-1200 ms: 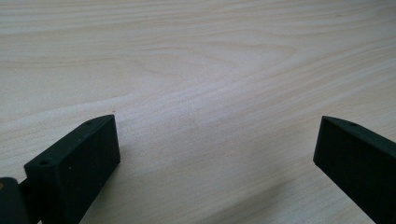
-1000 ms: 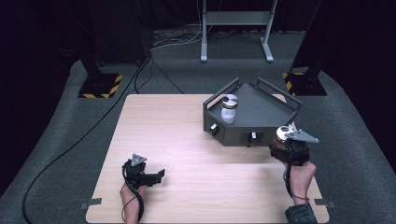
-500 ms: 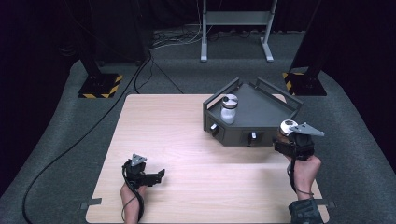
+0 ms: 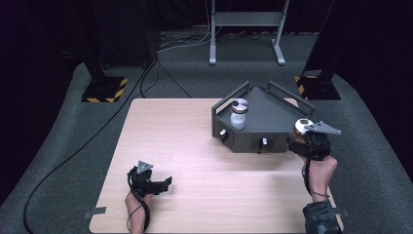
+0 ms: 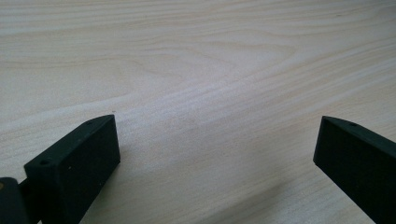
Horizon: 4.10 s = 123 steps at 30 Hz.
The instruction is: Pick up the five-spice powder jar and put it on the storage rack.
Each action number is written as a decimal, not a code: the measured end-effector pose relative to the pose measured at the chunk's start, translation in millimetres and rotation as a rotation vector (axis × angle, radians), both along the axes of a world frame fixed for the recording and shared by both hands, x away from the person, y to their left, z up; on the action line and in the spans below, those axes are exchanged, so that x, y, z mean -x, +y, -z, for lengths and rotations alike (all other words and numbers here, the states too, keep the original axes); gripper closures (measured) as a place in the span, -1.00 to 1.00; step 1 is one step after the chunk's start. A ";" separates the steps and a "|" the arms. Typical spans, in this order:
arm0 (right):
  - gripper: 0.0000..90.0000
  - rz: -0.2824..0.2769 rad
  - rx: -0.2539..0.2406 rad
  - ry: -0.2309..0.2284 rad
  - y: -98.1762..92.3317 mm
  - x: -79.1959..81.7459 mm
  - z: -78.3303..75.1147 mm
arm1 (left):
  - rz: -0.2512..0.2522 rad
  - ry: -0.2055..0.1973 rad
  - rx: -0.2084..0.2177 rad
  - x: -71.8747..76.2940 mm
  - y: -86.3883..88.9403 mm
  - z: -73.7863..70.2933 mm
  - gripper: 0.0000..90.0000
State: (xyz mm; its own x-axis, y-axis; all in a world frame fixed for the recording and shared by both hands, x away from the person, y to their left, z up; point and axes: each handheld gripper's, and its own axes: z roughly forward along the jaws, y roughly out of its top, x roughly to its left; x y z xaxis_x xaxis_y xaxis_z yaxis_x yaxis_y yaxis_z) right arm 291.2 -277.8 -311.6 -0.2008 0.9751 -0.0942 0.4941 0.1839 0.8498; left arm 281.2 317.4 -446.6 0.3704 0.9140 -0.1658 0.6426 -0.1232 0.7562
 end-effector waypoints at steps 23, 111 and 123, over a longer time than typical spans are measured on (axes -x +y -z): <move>-0.33 0.007 0.007 -0.013 -0.9 -18.2 -16.6 | 0.004 0.000 0.001 -0.2 0.3 0.0 -0.99; -0.33 -0.002 -0.017 0.042 7.5 -92.9 -10.6 | 0.021 0.001 0.009 -1.1 2.9 0.4 -0.99; -0.33 0.005 -0.026 0.054 6.3 -96.3 -4.6 | 0.021 0.001 0.008 -1.1 2.8 0.4 -0.99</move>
State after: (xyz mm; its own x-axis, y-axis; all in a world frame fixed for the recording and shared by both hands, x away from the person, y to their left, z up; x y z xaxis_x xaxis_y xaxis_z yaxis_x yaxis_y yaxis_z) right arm 387.5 -271.5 -307.1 -0.2002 0.9781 -0.0575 0.5402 0.1592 0.8264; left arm 282.2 320.2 -447.0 0.3895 0.9046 -0.1734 0.6403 -0.1306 0.7569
